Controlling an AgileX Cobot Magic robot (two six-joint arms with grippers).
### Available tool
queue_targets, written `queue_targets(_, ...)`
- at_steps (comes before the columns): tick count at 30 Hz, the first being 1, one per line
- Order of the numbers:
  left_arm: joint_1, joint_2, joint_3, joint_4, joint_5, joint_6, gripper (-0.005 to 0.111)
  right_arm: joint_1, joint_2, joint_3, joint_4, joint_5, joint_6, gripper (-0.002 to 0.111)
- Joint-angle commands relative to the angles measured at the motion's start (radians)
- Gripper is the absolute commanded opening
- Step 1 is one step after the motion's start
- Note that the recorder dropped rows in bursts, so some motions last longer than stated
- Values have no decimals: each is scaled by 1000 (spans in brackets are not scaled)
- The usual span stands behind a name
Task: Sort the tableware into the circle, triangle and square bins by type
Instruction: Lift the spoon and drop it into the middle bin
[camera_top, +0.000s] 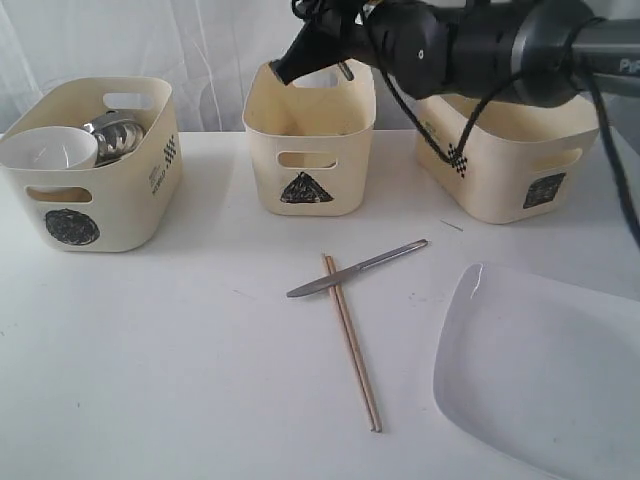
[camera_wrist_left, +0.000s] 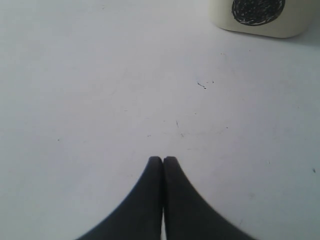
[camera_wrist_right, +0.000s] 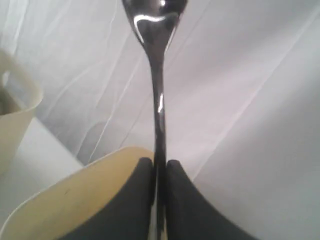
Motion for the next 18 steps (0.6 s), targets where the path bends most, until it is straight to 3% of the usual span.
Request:
queue_targets(1,-1,-5,13,-8,18,-1,0,-12,125,-4,7,-345,63,0)
queue_targets(7,-1,-5,13,-8,18,-1,0,-32,298,-123,29,-302,82,2)
queue_targets(13,-1,-5,13,-8,18,-1,0,-55,343,-236,26,-108,153,31)
queue_targets(18,-1,-5,13,-8,18,-1,0,-55,318,-255,26,-7,153,31)
